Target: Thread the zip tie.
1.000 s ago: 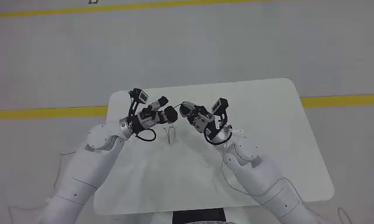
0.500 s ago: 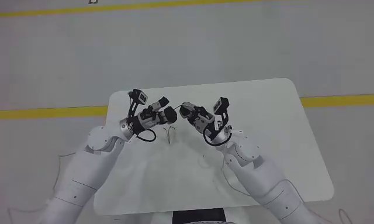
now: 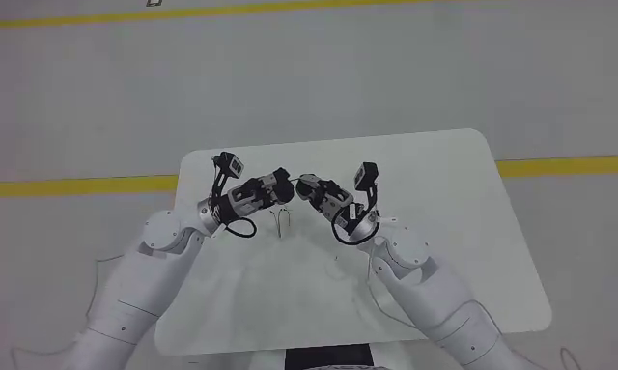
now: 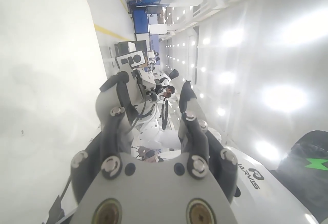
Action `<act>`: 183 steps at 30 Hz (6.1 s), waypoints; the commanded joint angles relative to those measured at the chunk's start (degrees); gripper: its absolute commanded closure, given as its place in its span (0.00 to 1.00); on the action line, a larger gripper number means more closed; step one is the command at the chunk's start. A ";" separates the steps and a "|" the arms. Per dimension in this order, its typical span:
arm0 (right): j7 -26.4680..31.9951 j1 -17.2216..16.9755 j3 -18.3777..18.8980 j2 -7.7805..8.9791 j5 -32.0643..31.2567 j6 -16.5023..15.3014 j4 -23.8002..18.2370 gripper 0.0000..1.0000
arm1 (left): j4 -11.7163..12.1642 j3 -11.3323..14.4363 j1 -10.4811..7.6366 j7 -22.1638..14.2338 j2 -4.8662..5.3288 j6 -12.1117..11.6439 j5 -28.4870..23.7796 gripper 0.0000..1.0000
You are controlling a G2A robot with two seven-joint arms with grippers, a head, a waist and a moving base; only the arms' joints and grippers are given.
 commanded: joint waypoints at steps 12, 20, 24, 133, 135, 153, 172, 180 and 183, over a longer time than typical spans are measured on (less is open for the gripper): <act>2.35 -0.37 1.32 0.42 -5.51 2.47 -1.43 1.00 | 0.16 -0.51 0.26 -0.39 0.09 0.91 0.77 0.72; 2.07 -0.88 1.63 0.42 -6.94 2.99 -2.02 1.00 | 0.14 -0.51 0.23 -0.68 0.09 1.48 1.12 0.78; 1.92 -1.11 1.64 0.34 -7.03 2.99 -2.30 1.00 | 0.15 -0.43 0.34 -0.83 0.09 1.77 1.25 0.79; 40.78 8.84 0.50 0.02 9.66 3.69 16.73 0.81 | 5.31 -4.92 -2.08 -26.81 2.91 3.62 -0.41 1.00; 40.88 8.87 0.23 0.00 9.60 3.71 16.81 0.85 | 5.31 -4.92 -2.08 -26.81 2.91 3.62 -0.41 1.00; 40.90 9.13 -0.92 -0.26 10.59 2.92 17.22 0.82 | 5.31 -4.92 -2.08 -26.81 2.91 3.62 -0.41 1.00; 39.71 9.70 -1.89 -0.66 10.97 1.81 17.60 1.00 | 5.31 -4.92 -2.08 -26.81 2.91 3.62 -0.41 1.00; 39.52 9.56 -1.64 -0.60 10.87 1.71 17.44 1.00 | 5.31 -4.92 -2.08 -26.81 2.91 3.62 -0.41 1.00; 39.51 9.49 -1.55 -0.55 10.65 1.73 17.37 1.00 | 5.31 -4.92 -2.08 -26.81 2.91 3.62 -0.41 0.77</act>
